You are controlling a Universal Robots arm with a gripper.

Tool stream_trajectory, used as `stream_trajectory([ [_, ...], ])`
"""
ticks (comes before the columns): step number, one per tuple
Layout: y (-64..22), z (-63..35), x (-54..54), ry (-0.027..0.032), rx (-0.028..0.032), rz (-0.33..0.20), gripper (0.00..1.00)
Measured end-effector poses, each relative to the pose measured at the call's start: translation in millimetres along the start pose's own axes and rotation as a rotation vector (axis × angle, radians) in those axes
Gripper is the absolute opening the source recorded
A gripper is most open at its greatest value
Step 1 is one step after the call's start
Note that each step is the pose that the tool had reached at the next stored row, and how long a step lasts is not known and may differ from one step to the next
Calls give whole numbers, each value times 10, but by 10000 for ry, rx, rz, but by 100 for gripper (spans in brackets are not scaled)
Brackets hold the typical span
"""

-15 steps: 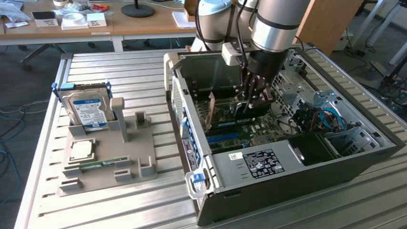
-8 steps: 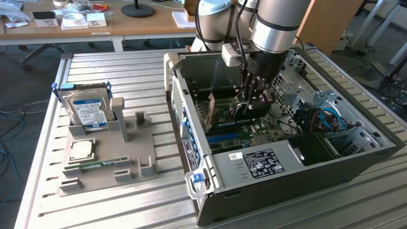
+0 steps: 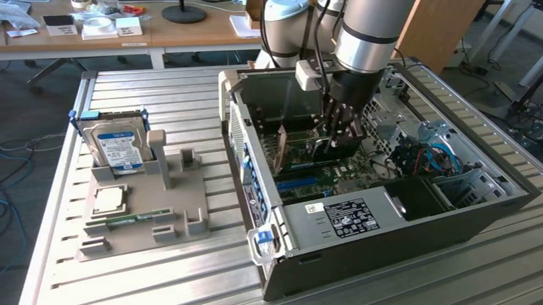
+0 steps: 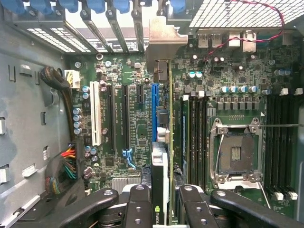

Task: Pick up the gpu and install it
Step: 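Insert the gpu into the slot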

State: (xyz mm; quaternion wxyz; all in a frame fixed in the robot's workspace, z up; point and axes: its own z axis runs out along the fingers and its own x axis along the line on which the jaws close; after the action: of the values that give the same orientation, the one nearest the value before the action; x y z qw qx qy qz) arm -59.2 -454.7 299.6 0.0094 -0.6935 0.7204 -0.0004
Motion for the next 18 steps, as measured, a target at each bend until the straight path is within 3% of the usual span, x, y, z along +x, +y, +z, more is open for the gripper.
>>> stream_trajectory([
  [18,12,110,17,-2,2,2,27],
])
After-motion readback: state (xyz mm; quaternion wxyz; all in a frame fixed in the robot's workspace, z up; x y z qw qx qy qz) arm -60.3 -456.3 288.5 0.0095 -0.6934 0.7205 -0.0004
